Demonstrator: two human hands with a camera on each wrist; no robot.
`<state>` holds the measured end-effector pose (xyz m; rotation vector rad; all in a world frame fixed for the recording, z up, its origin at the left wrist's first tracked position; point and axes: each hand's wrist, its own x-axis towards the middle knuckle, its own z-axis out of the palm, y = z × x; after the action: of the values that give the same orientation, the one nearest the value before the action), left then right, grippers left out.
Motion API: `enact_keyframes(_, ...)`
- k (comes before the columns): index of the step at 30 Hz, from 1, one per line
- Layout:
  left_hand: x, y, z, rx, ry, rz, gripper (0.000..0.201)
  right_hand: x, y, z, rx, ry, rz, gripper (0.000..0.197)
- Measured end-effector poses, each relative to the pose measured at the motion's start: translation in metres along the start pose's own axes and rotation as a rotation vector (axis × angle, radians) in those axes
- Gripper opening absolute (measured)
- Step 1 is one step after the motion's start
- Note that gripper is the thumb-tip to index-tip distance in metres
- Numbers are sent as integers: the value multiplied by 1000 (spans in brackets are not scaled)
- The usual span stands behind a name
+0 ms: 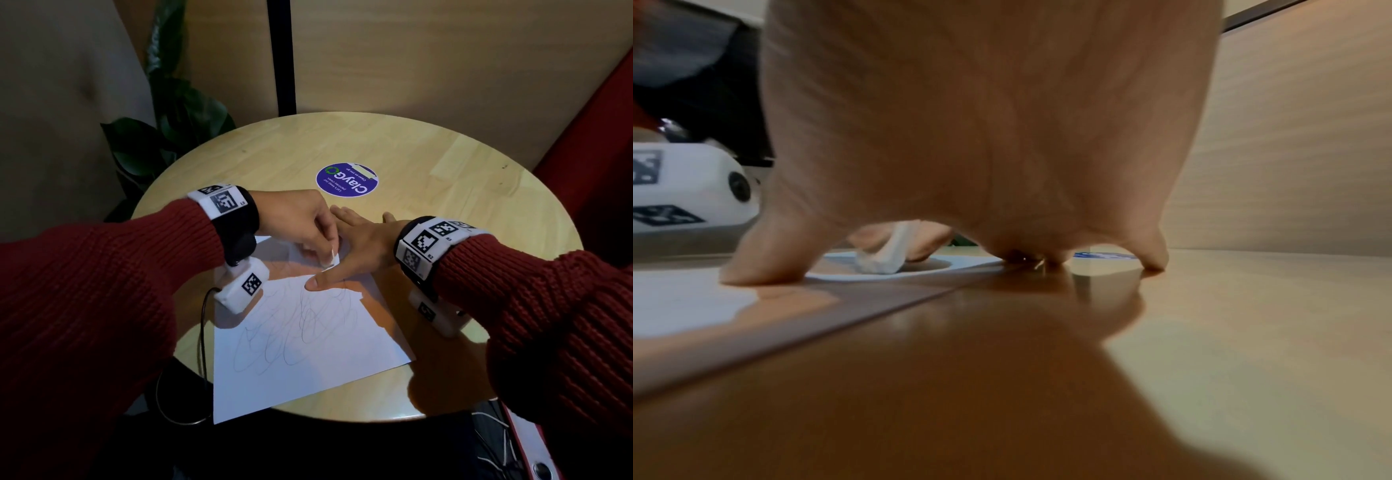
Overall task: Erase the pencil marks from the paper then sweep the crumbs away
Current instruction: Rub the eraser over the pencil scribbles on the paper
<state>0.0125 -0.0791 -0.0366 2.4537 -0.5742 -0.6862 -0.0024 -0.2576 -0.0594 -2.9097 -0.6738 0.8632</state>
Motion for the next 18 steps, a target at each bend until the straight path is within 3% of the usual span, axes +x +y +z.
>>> enact_keyframes(4, 4, -8, -12, 81, 152, -7, 9, 1, 0, 1, -5, -1, 22, 146)
enact_keyframes(8, -3, 0, -9, 62, -60, -9, 9, -3, -3, 0, -2, -5, 9, 136)
enact_keyframes(12, 2, -10, -16, 61, 81, 2, 7, -7, -4, -1, -5, -18, -6, 123)
enact_keyframes(16, -6, -5, -12, 52, -119, -19, 9, -6, -4, -1, -16, -14, 1, 125)
enact_keyframes(18, -2, -10, -16, 67, -26, -5, 8, -5, -4, -1, -15, -16, -2, 125)
